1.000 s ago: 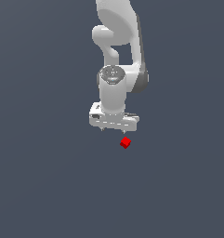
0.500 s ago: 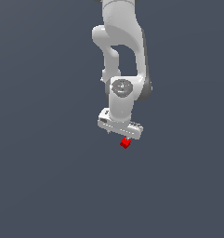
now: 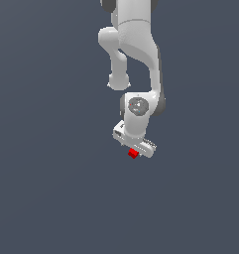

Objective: Pick up the red cube and move it to a goal position.

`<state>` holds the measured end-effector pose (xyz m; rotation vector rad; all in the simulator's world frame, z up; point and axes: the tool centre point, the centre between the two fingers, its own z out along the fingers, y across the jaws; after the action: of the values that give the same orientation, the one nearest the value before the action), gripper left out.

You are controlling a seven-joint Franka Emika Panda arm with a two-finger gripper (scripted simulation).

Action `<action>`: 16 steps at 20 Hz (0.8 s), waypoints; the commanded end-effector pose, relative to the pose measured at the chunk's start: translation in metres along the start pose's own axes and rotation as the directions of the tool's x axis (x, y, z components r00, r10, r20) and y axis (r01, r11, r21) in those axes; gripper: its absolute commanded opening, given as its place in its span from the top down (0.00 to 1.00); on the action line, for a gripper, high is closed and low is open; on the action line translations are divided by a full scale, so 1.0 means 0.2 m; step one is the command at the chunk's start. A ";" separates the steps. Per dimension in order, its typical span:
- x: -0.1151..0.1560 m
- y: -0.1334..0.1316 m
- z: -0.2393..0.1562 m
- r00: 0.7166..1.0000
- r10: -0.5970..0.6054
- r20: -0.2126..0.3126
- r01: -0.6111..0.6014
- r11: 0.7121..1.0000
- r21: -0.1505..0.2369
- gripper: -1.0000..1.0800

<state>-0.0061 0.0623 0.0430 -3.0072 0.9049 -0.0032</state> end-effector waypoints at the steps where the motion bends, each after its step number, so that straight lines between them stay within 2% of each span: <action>1: -0.01 -0.02 0.04 0.999 0.039 0.000 -0.039 0.999 -0.001 0.04; 11: -0.02 -0.07 0.11 0.995 0.103 0.001 -0.103 0.995 -0.002 0.04; 12: -0.02 -0.07 0.11 0.995 0.103 0.001 -0.103 0.995 -0.002 1.00; 16: -0.02 -0.07 0.11 0.995 0.103 0.001 -0.103 0.995 -0.002 1.00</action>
<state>-0.0017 0.0756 0.0205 -2.9582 1.0585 -0.0007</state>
